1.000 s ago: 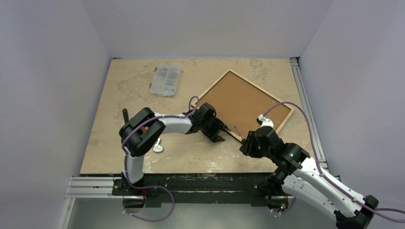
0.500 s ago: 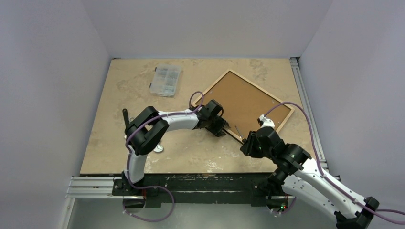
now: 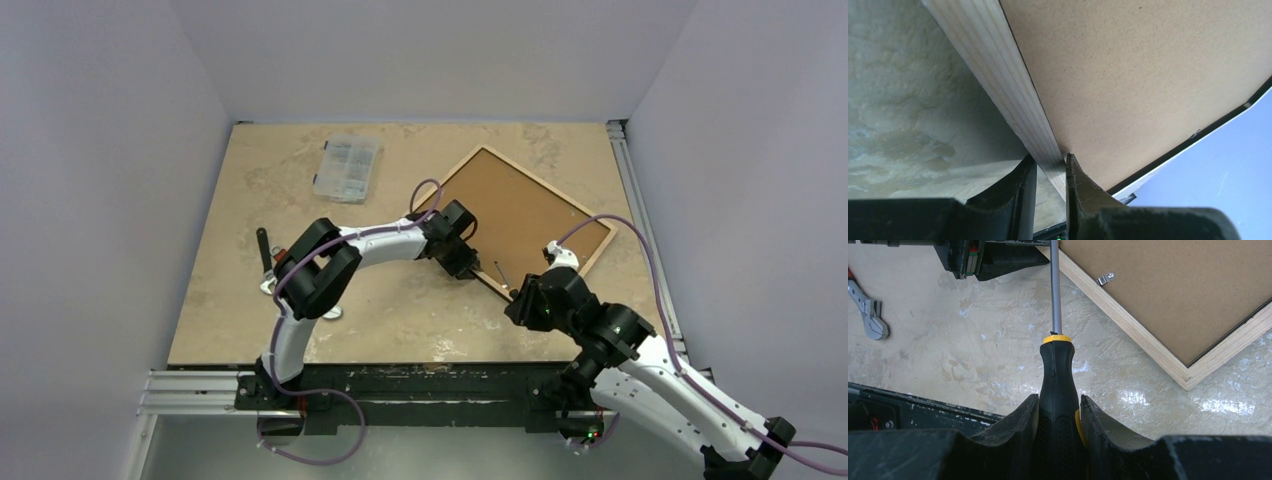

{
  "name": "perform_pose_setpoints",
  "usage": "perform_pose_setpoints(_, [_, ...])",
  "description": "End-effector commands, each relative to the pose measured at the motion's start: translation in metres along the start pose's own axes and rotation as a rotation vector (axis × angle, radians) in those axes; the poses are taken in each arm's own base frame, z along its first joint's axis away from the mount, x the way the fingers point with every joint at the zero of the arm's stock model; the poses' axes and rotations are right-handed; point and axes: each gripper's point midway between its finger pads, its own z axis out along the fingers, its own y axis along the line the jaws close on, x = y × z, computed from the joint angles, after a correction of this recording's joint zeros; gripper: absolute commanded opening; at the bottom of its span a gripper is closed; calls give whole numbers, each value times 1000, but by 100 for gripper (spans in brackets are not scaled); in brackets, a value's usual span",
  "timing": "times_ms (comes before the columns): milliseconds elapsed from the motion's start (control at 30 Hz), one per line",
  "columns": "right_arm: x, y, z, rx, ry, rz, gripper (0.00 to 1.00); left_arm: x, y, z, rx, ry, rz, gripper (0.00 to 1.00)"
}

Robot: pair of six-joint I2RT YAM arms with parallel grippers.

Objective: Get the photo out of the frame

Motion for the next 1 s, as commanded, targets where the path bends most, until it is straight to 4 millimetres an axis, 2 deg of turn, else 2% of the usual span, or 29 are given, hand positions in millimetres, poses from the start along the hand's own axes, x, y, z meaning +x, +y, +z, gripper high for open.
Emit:
perform_pose_setpoints(0, [-9,4,-1,-13,-40,23,0,-39,49,12,-152,-87,241,0])
perform_pose_setpoints(200, [-7,6,4,-10,-26,13,0,-63,43,-9,-117,-98,520,0])
perform_pose_setpoints(300, [-2,9,12,-16,1,2,0,-70,42,-10,-84,-67,591,0])
perform_pose_setpoints(533, [12,23,31,-55,95,-30,0,-75,39,1,16,37,562,0])
perform_pose_setpoints(800, [25,33,45,-81,177,-41,0,-68,30,2,77,72,565,0])
perform_pose_setpoints(967, [27,32,37,-91,177,-18,0,-67,36,4,71,87,561,0])
